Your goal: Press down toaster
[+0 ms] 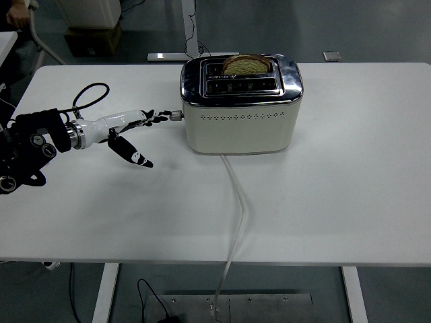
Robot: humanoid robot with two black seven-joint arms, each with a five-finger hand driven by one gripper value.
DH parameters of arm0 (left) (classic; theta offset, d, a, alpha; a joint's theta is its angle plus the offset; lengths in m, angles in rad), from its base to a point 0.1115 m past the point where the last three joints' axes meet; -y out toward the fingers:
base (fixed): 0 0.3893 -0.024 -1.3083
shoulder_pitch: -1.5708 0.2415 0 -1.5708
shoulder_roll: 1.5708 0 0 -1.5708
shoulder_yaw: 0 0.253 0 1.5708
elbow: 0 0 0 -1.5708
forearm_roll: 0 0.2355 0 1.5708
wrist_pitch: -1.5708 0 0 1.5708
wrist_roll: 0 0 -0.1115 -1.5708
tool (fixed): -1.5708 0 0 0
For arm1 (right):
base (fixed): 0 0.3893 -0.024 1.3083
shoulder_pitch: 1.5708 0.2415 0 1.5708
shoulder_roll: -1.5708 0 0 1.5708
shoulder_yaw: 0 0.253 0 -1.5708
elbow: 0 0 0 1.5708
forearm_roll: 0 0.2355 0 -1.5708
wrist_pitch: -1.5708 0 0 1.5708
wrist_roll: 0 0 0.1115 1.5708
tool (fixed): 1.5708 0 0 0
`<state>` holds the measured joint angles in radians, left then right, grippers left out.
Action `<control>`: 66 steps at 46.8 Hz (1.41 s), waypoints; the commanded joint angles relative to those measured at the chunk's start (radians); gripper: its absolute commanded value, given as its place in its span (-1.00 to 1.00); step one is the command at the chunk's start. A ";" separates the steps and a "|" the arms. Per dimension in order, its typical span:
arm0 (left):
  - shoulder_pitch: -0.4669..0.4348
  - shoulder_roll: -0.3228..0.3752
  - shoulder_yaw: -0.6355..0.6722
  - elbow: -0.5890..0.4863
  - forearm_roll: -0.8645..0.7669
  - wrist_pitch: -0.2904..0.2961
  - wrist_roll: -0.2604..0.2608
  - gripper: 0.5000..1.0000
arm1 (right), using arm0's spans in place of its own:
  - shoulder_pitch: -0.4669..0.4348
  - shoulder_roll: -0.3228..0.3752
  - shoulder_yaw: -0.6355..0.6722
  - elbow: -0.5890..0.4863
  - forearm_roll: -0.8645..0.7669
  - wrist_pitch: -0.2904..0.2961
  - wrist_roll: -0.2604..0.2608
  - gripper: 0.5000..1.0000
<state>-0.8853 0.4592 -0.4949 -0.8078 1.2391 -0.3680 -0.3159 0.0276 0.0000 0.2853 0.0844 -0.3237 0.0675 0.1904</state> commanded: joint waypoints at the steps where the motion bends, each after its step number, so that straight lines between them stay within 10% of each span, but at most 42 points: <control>1: 0.003 -0.005 -0.001 0.001 0.000 0.000 0.000 1.00 | 0.000 0.000 0.000 0.000 0.000 0.000 0.000 0.99; 66: 0.065 0.007 -0.002 0.108 -0.265 0.014 -0.002 1.00 | -0.002 0.000 0.000 0.000 0.000 0.000 0.000 0.99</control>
<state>-0.8188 0.4537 -0.4961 -0.7061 1.0258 -0.3531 -0.3179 0.0272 0.0000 0.2853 0.0844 -0.3237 0.0675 0.1906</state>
